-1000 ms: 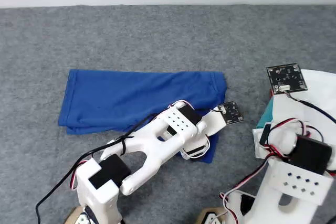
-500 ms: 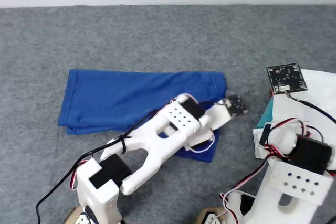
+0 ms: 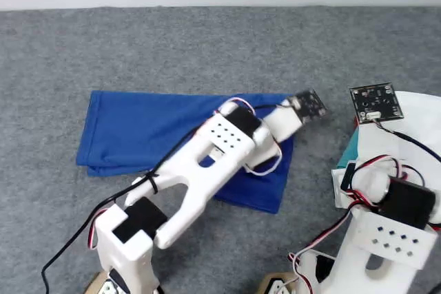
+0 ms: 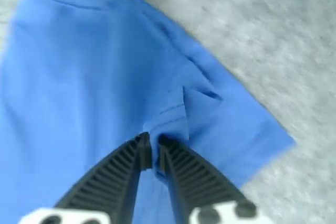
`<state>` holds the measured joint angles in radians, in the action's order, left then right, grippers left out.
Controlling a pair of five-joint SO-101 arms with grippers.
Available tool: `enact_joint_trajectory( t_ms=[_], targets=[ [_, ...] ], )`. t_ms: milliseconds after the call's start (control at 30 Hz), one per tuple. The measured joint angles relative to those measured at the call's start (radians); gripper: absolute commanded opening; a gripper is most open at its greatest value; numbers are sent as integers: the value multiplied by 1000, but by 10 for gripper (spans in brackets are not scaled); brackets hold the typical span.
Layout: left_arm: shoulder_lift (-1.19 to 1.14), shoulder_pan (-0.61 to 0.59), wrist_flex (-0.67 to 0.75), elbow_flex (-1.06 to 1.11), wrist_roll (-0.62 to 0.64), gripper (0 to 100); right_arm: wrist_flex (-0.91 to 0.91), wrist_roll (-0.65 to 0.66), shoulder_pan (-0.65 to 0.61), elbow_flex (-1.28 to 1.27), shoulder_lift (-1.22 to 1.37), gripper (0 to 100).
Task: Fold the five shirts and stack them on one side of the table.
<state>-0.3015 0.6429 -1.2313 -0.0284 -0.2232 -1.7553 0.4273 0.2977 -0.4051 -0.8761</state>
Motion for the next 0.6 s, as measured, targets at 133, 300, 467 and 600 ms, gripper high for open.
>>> enact_joint_trajectory(
  t_ms=[133,300,467,600],
  targets=[
    [0,-44,75,0,-31,14,0,0,0,0,0,19],
    [-37,-77,138,-6,-69,27,0,0,0,-75,0,19],
    [-129,-120,155,-38,-84,175,0,0,0,-104,-18,19],
    [-169,-175,161,-83,-83,190,0,0,0,-109,-80,19]
  ],
)
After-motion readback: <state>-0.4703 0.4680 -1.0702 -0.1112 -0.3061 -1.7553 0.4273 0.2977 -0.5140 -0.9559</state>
